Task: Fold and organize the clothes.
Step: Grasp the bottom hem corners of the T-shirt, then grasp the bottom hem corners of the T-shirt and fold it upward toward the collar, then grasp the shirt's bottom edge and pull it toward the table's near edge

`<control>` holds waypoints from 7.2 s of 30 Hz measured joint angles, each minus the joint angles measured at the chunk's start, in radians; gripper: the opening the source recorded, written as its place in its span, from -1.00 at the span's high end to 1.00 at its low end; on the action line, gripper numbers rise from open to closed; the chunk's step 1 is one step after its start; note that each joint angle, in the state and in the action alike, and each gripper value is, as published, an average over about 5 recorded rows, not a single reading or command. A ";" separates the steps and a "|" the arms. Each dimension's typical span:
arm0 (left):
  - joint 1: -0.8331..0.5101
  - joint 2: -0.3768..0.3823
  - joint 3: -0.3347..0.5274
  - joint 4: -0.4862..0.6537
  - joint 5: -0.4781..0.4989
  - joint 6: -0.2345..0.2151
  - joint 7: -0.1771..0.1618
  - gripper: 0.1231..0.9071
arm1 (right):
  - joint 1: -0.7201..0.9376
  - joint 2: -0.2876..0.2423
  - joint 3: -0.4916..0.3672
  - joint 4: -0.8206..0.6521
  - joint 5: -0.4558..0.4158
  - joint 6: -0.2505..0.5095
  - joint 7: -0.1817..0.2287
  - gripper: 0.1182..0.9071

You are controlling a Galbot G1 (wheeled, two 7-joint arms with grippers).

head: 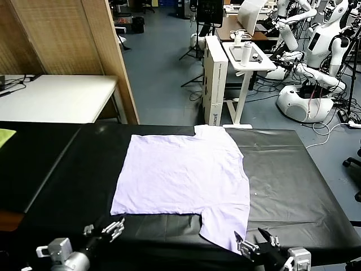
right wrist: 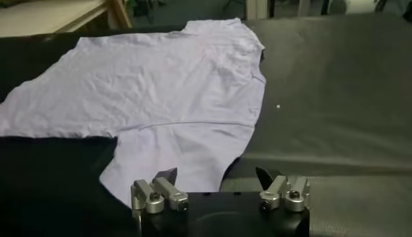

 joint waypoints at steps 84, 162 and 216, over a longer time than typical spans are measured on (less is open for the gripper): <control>0.047 -0.069 -0.018 -0.052 0.016 -0.056 -0.028 0.94 | 0.054 -0.065 0.109 0.028 0.119 0.154 -0.026 0.95; -0.206 -0.068 0.054 0.184 0.157 -0.070 0.019 -0.69 | 0.305 -0.179 0.001 -0.290 0.036 0.105 -0.110 -0.21; -0.155 -0.052 0.059 0.173 0.180 -0.074 0.028 0.94 | 0.254 -0.247 0.016 -0.207 0.014 0.010 -0.090 0.95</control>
